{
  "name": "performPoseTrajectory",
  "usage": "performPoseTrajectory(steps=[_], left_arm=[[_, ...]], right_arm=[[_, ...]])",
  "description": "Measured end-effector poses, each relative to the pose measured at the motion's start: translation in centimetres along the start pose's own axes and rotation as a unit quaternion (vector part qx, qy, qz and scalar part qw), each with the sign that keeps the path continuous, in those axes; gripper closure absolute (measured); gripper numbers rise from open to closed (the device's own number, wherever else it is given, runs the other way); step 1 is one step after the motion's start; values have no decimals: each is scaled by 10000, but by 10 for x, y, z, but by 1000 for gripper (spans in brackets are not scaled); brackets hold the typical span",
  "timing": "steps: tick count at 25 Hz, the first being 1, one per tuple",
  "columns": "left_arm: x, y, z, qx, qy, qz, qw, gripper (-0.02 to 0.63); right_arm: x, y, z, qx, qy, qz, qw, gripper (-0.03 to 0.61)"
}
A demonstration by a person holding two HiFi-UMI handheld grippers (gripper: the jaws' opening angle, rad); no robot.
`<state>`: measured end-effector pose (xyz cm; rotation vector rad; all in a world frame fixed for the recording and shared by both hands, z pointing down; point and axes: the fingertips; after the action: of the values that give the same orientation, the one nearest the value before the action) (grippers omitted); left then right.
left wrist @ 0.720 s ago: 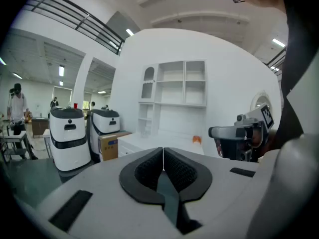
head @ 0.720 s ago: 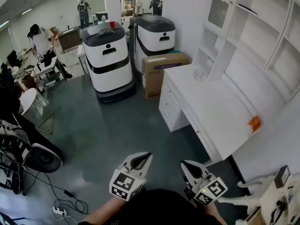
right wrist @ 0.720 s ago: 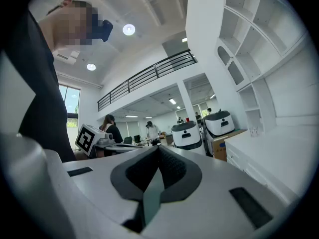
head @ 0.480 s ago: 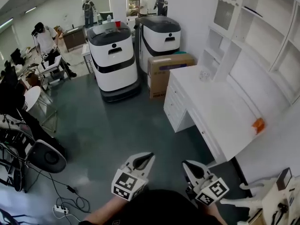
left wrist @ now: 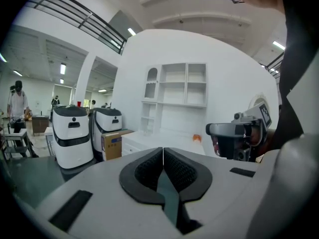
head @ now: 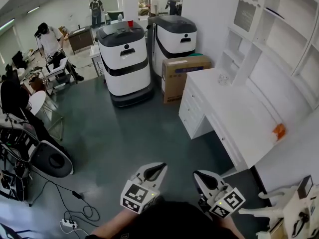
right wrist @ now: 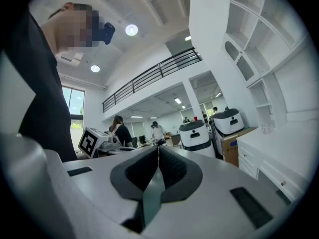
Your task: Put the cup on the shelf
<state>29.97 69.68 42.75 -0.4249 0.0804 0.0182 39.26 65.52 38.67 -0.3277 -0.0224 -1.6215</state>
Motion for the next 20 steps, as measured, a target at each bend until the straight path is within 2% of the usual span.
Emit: performPoseTrajectory(steps=[8,11,14,20], left_arm=[[-28,2,16,-127,267,2,9996,597],[-34,0,22,-184,282,-18,9994,597],[-47,-6,18,-185,275,-101,9994,598],[-73,-28,10,-209,393,-243,9987,597]], right_arm=[[-22,-33,20,-335,-214,-456,9982,560],[-24,-49,16,-303,-216,-621,9974,560],[-15,-63,14,-339,-157,-712,9968,560],[14,-87,8,-329,-358,-893,9948,560]])
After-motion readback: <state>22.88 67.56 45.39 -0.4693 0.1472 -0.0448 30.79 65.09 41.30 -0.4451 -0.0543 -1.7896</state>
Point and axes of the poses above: the fingertips, and each gripper's own axes: y backward along the fingers, x to its right, z out of its underside, and after that the axes turned 10 degrees about -x, right-handed
